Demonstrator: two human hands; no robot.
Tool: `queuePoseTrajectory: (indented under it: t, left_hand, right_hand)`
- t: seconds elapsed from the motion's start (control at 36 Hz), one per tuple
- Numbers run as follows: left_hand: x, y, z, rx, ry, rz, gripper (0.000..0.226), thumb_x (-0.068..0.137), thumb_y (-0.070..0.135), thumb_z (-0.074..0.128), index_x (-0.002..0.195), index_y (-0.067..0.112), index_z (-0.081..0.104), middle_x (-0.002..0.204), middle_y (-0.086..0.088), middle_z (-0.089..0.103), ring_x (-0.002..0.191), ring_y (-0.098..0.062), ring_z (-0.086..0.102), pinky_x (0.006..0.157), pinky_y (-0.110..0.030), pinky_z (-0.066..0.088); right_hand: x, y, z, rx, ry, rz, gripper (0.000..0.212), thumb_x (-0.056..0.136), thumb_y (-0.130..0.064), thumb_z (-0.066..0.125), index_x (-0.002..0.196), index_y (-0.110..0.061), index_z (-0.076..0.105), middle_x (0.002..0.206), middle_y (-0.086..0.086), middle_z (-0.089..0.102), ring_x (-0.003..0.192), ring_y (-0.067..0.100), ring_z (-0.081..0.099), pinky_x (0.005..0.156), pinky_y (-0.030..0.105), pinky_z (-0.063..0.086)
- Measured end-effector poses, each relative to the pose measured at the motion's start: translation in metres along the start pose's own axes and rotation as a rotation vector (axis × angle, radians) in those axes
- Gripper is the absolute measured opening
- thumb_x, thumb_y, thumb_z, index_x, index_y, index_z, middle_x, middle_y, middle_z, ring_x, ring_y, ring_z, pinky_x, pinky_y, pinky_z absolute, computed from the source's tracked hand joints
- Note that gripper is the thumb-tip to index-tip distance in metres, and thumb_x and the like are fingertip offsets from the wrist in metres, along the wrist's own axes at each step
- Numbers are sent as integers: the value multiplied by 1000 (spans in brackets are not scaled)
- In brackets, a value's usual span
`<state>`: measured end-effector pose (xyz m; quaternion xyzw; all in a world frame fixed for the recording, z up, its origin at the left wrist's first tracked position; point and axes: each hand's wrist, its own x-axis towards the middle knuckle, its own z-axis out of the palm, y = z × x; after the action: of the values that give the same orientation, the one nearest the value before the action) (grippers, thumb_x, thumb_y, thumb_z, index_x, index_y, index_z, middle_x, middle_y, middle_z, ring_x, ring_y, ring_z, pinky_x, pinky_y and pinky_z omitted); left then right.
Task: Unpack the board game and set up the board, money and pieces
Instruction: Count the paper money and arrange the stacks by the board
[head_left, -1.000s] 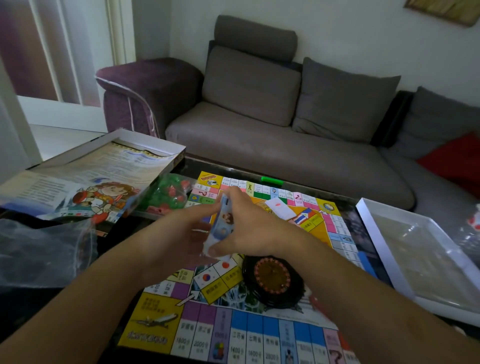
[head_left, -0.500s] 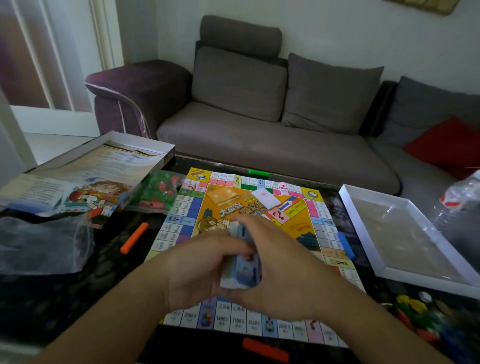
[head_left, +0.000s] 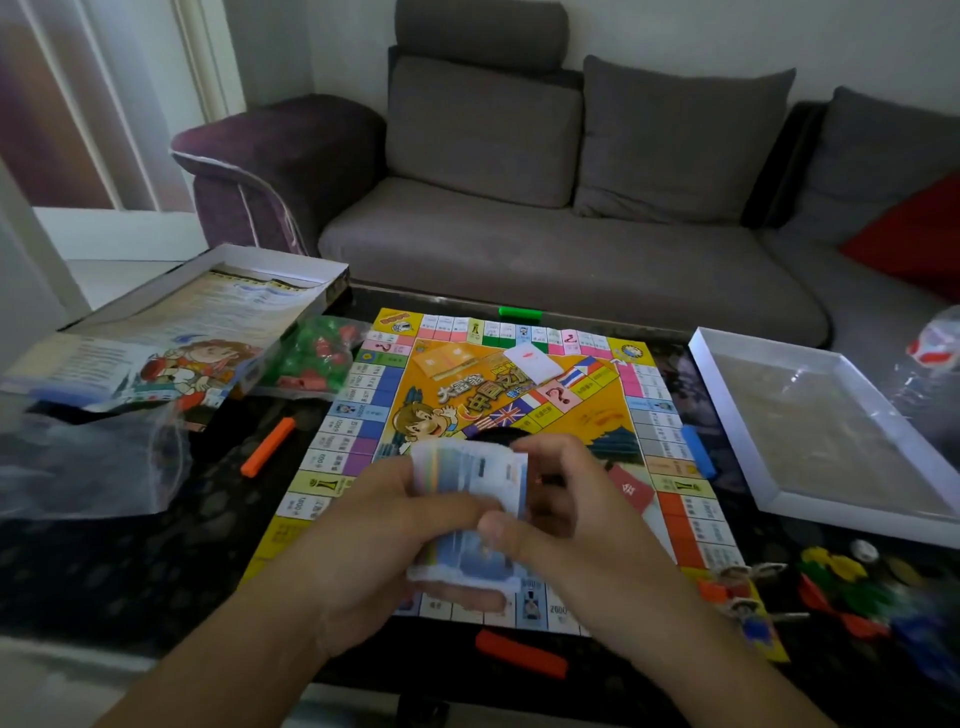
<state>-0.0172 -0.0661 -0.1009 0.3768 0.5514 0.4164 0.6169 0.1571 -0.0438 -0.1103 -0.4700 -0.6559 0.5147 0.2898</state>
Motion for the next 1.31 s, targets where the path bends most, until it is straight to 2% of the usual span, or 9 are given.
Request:
queuePoseTrajectory:
  t: [0.11,0.22,0.33,0.44,0.58,0.83,1.03,1.22,1.31]
  left_hand:
    - [4,-6,0,-40,52,15,35,88,13,75,120,3,68,101,-14,80,96,-30,78,87,-48,64]
    - [3,0,2,-257,-86,-27,30,88,15,69,116,7,74,107,-20,78,93,-37,78,65,-43,65]
    - [7,-3,-2,-237,-84,31,25,94,4,64,117,4,72,106,-24,77,92,-42,77,61,-43,63]
    - [7,-7,-4,-170,-33,94,20,94,3,66,113,6,73,101,-21,78,87,-41,78,58,-43,64]
    - [6,-8,-8,-133,5,108,20,92,6,72,112,8,74,101,-17,79,87,-39,78,59,-42,65]
    - [8,0,-23,-160,92,31,26,88,11,78,113,7,74,97,-12,81,84,-32,79,56,-40,63]
    - [13,15,-55,-230,278,49,22,89,10,76,109,12,69,96,-10,78,70,-27,79,59,-47,65]
    - [15,16,-65,-310,234,15,24,90,12,77,113,12,71,94,-11,80,74,-28,79,60,-40,64]
    - [15,14,-62,-323,213,-2,22,90,11,77,112,12,72,102,-13,78,77,-28,79,59,-39,64]
  right_hand:
    - [2,0,-4,60,82,20,18,90,-23,81,104,-27,72,100,-6,78,92,10,76,85,43,64]
    - [3,3,-6,94,192,4,4,95,-21,77,99,-22,77,91,-2,79,84,15,76,75,47,65]
    - [6,8,-8,111,227,11,2,96,-22,76,96,-22,78,88,4,77,82,24,76,70,51,65]
    - [6,9,-5,100,191,9,10,98,-23,73,102,-29,79,87,0,78,80,24,74,62,38,62]
    - [4,9,1,82,182,15,21,101,-21,69,115,-34,78,94,-6,80,80,23,75,59,35,61]
    - [3,9,1,133,258,68,19,102,-19,68,114,-29,78,98,-10,81,90,12,78,81,44,65]
    - [4,11,15,-146,48,41,12,97,-20,75,104,-30,72,97,-15,79,88,2,76,82,34,62]
    - [12,29,57,-610,-229,-67,33,97,-33,73,78,-31,46,75,-4,53,66,10,51,67,38,48]
    - [12,30,68,-802,-338,-177,33,100,-29,69,80,-33,43,81,-9,49,76,13,48,64,36,41]
